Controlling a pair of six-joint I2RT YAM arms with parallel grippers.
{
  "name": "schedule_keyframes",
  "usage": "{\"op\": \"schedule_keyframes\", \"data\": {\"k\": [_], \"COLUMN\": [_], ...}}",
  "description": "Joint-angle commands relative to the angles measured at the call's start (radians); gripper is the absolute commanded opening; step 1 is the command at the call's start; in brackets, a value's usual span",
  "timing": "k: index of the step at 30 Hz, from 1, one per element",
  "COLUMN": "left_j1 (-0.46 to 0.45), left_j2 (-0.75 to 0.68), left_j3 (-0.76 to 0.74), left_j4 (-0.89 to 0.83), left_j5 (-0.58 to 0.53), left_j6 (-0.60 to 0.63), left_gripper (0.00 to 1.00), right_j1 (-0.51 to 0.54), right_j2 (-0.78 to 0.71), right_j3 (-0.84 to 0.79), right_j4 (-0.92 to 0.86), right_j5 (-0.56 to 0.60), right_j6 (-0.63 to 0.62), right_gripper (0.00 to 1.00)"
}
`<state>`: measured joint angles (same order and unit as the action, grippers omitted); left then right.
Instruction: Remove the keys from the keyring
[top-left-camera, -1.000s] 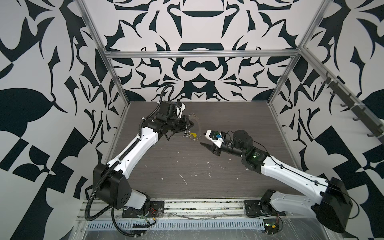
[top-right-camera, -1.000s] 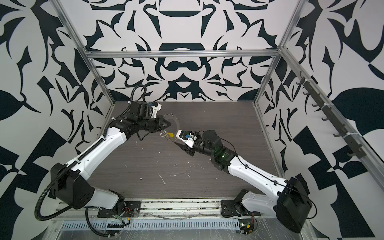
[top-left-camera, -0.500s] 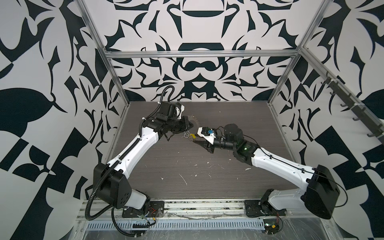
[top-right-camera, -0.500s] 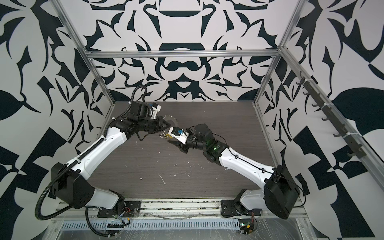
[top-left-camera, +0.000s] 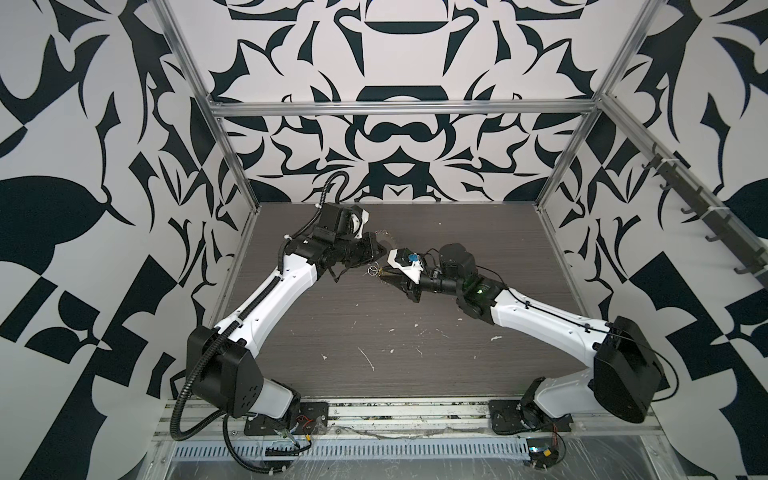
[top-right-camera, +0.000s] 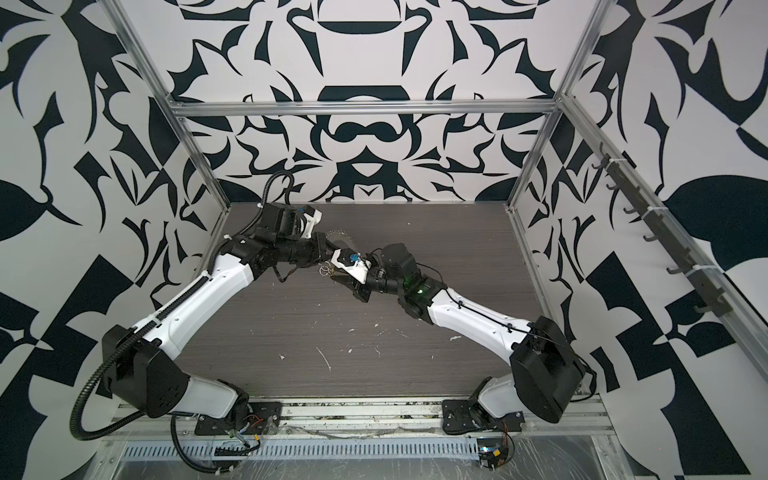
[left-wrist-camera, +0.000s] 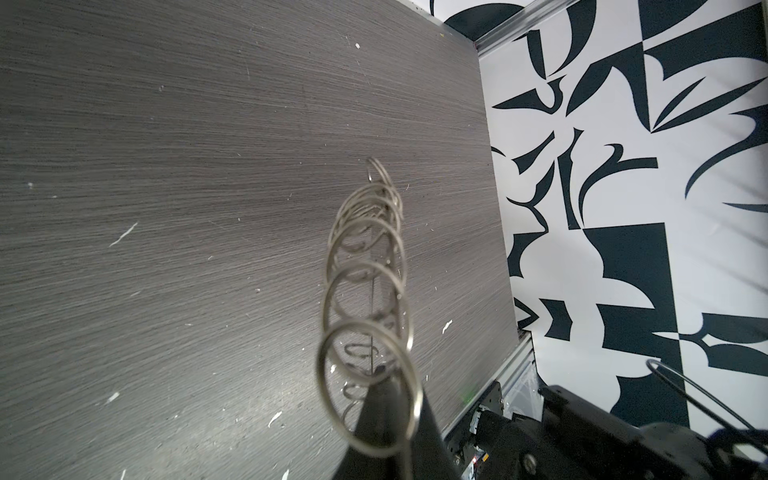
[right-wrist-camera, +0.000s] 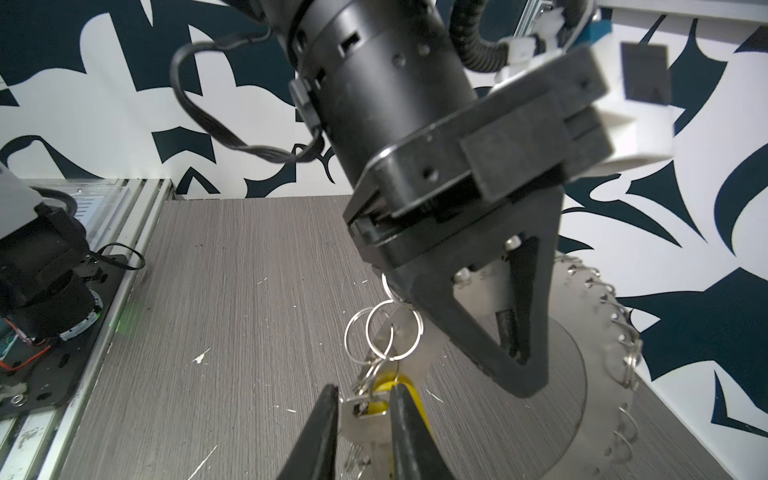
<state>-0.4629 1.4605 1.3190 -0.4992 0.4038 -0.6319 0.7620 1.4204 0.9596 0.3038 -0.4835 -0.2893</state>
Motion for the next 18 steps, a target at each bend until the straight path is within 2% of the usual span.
{"op": "schedule_keyframes", "data": {"k": [1,14,18], "left_j1": [0.001,0.001,0.001], "left_j2": [-0.023,-0.029,-0.03], "left_j3": [-0.015,-0.021,-0.022], "left_j4": [-0.001,-0.001,-0.001], "left_j5": [-0.001,-0.001,-0.002], "left_j6": [-0.005,-0.006,-0.006], "left_gripper": [0.0,0.0,0.0], "right_j1": [0.007,0.008,0.007], "right_j2": [0.004,0.03,0.036], "right_j3": [0.059,0.081,0.088], "right_j4": [0.037,-0.01,-0.025], "right_j5": [-0.016,0.003,0.01], "right_j6": [0.019,0.009,-0.007], "right_gripper": [0.26,0.28,0.2]}}
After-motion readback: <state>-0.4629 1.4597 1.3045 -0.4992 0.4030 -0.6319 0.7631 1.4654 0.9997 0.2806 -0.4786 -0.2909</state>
